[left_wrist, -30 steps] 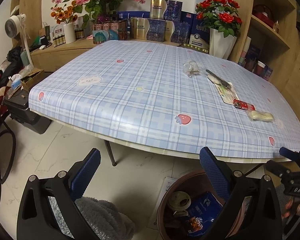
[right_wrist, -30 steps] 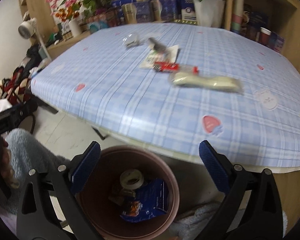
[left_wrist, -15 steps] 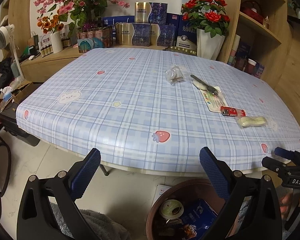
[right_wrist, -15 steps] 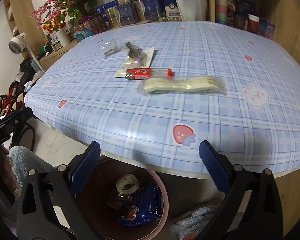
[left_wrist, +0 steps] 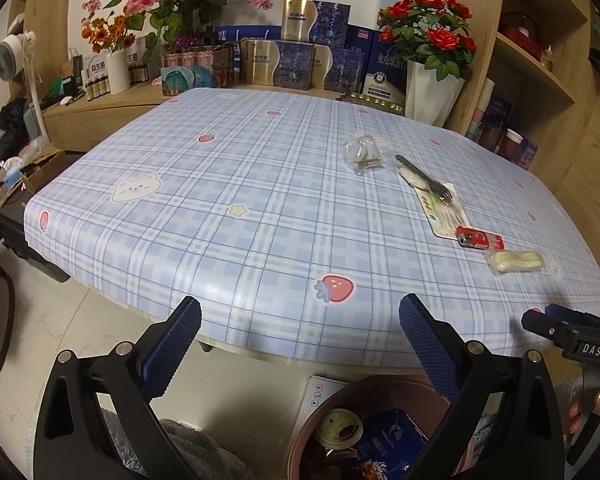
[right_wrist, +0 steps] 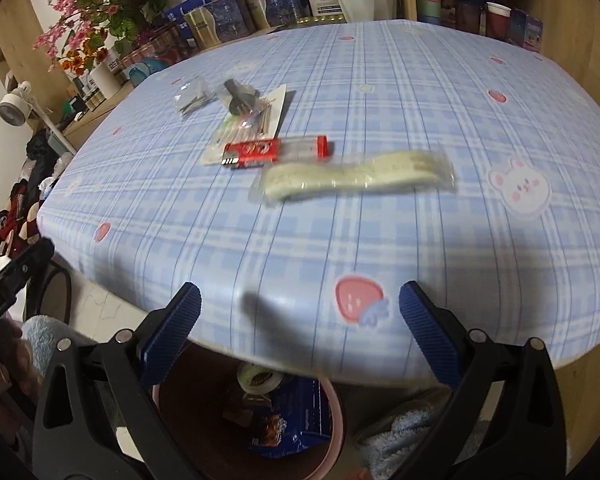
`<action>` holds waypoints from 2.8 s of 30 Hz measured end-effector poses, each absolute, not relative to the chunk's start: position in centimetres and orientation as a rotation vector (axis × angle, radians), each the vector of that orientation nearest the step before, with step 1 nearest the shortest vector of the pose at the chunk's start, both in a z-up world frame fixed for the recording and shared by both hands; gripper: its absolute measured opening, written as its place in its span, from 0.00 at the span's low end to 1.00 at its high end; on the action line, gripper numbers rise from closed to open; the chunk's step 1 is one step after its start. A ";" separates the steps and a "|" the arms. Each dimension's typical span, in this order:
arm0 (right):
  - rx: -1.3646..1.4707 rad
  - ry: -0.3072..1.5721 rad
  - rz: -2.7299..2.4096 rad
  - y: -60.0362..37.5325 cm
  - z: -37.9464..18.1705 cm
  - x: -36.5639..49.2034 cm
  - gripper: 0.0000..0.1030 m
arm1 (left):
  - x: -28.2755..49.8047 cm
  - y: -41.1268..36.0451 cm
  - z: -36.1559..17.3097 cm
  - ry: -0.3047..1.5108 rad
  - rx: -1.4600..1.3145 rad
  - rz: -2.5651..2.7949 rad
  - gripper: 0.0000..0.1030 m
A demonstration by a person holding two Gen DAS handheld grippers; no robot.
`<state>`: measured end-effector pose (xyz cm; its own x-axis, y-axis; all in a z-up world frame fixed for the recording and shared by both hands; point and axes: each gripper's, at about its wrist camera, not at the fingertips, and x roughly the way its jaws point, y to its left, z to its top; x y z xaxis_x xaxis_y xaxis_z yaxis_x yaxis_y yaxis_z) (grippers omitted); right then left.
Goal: Collect trash
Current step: 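Move the right tool back over the table toward the remaining items, then grasp the wrapped plastic fork with the right tool while the left tool grasps the clear plastic bag, then carry the clear bag over the brown bin and open the left tool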
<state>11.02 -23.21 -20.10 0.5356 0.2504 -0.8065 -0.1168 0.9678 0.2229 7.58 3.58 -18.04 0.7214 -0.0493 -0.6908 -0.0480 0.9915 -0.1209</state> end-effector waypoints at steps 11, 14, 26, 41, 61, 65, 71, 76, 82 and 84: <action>0.277 0.985 0.114 -24.2 -20.2 18.4 0.95 | 9.3 3.9 -18.5 0.770 -0.153 -0.001 0.94; 0.268 0.978 0.104 -24.1 -20.2 20.2 0.95 | 9.9 4.0 -18.7 0.775 -0.150 0.000 0.94; 0.211 0.973 0.120 -25.2 -20.2 21.2 0.80 | 13.2 2.7 -17.9 0.769 -0.134 -0.033 0.94; -0.038 0.939 0.160 -25.7 -20.5 19.2 0.41 | 19.7 0.1 -17.3 0.830 -0.164 -0.108 0.94; 0.145 0.898 0.222 -28.6 -20.2 18.5 0.23 | 32.8 -2.6 -19.8 0.954 0.025 -0.206 0.84; 0.139 0.895 0.219 -28.8 -20.1 18.0 0.23 | 34.4 -3.3 -20.3 0.986 0.050 -0.224 0.76; 0.166 0.890 0.211 -29.1 -20.0 17.4 0.23 | 34.1 -3.8 -20.7 1.004 0.090 -0.225 0.33; 0.155 0.878 0.223 -28.4 -19.4 16.8 0.23 | 32.1 -2.7 -20.1 1.009 0.083 -0.203 0.22; 0.150 0.854 0.245 -27.5 -18.4 15.4 0.23 | 28.0 -1.5 -18.1 0.972 0.066 -0.241 0.19; 0.152 0.846 0.254 -27.2 -18.0 14.9 0.23 | 26.5 -1.1 -17.4 0.962 0.052 -0.259 0.19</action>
<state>14.88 -27.17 -18.00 0.6353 0.2809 -0.7194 -0.1610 0.9592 0.2324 26.53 -1.08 -17.36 0.5434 -0.1949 -0.8165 0.2406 0.9680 -0.0710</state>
